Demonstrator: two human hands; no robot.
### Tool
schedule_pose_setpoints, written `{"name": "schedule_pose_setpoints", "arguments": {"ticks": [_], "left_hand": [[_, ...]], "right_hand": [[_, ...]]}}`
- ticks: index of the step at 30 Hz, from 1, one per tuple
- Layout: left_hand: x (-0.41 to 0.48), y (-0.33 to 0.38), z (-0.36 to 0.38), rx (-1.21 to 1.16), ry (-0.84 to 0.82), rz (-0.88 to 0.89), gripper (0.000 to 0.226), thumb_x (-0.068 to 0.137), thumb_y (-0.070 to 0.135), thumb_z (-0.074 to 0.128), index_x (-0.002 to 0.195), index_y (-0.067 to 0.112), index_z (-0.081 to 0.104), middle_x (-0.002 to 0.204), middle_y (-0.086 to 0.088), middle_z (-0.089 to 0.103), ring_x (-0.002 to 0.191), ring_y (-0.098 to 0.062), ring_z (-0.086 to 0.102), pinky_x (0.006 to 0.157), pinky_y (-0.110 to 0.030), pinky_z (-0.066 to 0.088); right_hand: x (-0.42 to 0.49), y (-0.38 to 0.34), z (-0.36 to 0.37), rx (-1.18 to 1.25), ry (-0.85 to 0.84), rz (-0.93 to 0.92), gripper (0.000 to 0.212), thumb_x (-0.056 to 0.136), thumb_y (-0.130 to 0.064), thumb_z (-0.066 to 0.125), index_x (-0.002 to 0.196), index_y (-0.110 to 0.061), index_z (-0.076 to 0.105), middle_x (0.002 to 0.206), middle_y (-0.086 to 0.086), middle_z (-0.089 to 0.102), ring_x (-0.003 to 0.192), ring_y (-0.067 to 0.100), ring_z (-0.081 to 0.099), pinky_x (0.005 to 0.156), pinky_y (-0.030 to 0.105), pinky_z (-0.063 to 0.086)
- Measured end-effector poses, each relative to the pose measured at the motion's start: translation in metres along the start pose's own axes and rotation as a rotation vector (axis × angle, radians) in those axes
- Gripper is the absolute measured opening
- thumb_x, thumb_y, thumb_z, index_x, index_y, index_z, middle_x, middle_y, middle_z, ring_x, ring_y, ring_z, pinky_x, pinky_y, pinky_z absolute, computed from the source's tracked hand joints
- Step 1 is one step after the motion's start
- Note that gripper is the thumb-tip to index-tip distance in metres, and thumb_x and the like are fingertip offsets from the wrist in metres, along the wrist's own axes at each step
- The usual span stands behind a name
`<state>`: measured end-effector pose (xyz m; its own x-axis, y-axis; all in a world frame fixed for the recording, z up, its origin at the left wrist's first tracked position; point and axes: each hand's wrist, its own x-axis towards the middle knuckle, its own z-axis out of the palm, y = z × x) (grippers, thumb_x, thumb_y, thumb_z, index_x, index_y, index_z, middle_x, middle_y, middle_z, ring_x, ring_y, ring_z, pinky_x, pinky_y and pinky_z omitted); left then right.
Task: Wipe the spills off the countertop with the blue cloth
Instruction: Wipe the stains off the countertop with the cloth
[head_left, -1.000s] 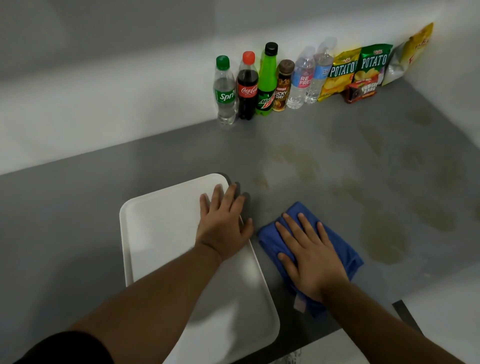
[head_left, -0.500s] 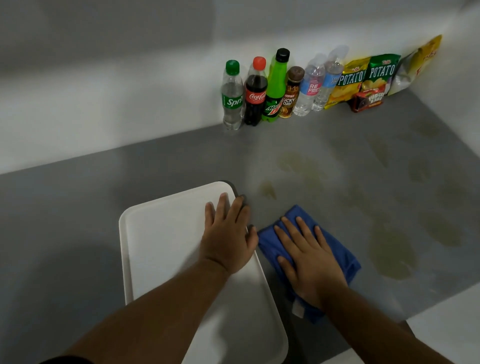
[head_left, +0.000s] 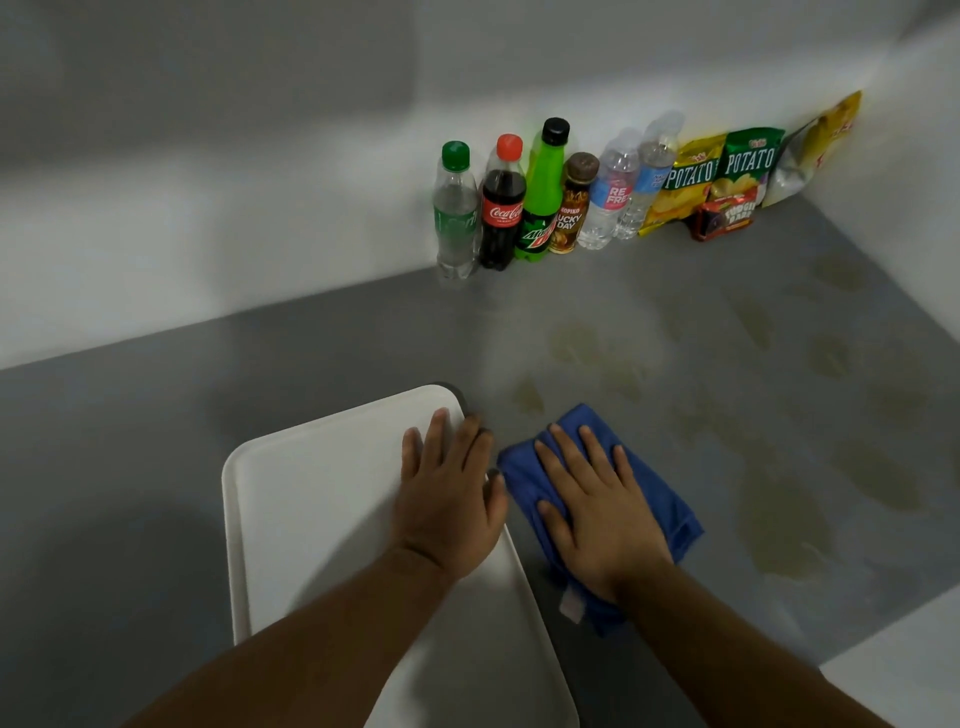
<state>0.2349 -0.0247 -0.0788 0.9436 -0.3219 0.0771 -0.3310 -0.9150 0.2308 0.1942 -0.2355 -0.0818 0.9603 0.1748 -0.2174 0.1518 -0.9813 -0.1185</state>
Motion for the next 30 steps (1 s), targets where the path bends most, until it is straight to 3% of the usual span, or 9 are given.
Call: {"name": "schedule_pose_setpoints", "arguments": {"ticks": [3,8,11,14,18,22,26,30], "left_hand": [[0.007,-0.001,-0.001,-0.022,0.062,-0.012,0.051,0.094,0.04,0.047,0.139,0.017,0.057,0.146,-0.006,0.058,0.142,-0.039,0.047,0.114,-0.058,0.04],[0.031,-0.015,-0.01,-0.029,0.16,-0.006,0.053,0.092,0.042,0.052,0.138,0.017,0.059,0.14,-0.006,0.062,0.124,-0.031,0.059,0.105,-0.047,0.046],[0.052,-0.024,-0.015,0.004,0.155,-0.019,0.052,0.091,0.04,0.053,0.136,0.015,0.061,0.147,-0.01,0.057,0.13,-0.035,0.054,0.114,-0.052,0.04],[0.061,-0.03,-0.012,-0.019,0.123,-0.009,0.052,0.092,0.036,0.051,0.137,0.014,0.062,0.151,-0.011,0.054,0.139,-0.037,0.049,0.12,-0.061,0.029],[0.058,-0.036,-0.004,-0.027,0.115,-0.003,0.05,0.096,0.035,0.049,0.141,0.015,0.059,0.153,-0.008,0.053,0.142,-0.033,0.047,0.122,-0.057,0.028],[0.06,-0.036,-0.003,-0.022,0.11,-0.017,0.051,0.095,0.036,0.051,0.141,0.016,0.058,0.153,-0.007,0.053,0.14,-0.032,0.048,0.121,-0.053,0.032],[0.06,-0.036,-0.002,-0.007,0.099,-0.031,0.052,0.096,0.037,0.048,0.143,0.018,0.056,0.154,-0.005,0.052,0.142,-0.031,0.046,0.12,-0.053,0.033],[0.061,-0.037,0.002,-0.012,0.112,-0.022,0.051,0.096,0.038,0.047,0.143,0.019,0.056,0.153,-0.004,0.052,0.14,-0.03,0.047,0.12,-0.05,0.034]], "right_hand": [[-0.011,0.03,0.0,-0.02,0.007,-0.049,0.063,0.106,-0.062,0.012,0.163,-0.04,0.0,0.172,-0.014,-0.003,0.158,0.014,-0.013,0.125,0.049,-0.004],[0.035,0.029,-0.013,0.002,0.023,0.134,0.066,0.102,-0.062,0.007,0.163,-0.038,-0.005,0.171,-0.012,-0.012,0.157,0.021,-0.02,0.126,0.054,-0.008],[0.064,0.001,-0.019,0.02,0.017,0.172,0.07,0.101,-0.06,0.009,0.164,-0.031,-0.004,0.171,-0.005,-0.013,0.156,0.026,-0.021,0.125,0.056,-0.008],[0.058,-0.013,-0.015,0.015,0.016,0.049,0.068,0.103,-0.06,0.01,0.164,-0.031,-0.001,0.172,-0.006,-0.009,0.157,0.025,-0.019,0.126,0.055,-0.006],[0.025,0.016,-0.004,0.001,-0.001,-0.113,0.063,0.106,-0.061,0.01,0.164,-0.037,0.001,0.172,-0.013,-0.005,0.157,0.013,-0.018,0.125,0.048,-0.004],[0.042,0.03,-0.014,-0.019,-0.003,-0.024,0.065,0.103,-0.063,0.004,0.162,-0.04,-0.005,0.17,-0.016,-0.012,0.157,0.015,-0.017,0.127,0.049,-0.008],[0.091,-0.001,-0.026,0.017,0.016,0.12,0.068,0.103,-0.058,0.01,0.164,-0.03,-0.004,0.172,-0.006,-0.01,0.157,0.025,-0.018,0.126,0.056,-0.004],[0.087,-0.01,-0.022,0.003,0.012,0.01,0.067,0.104,-0.058,0.012,0.164,-0.03,-0.001,0.173,-0.006,-0.008,0.157,0.024,-0.019,0.127,0.055,-0.003]]}}
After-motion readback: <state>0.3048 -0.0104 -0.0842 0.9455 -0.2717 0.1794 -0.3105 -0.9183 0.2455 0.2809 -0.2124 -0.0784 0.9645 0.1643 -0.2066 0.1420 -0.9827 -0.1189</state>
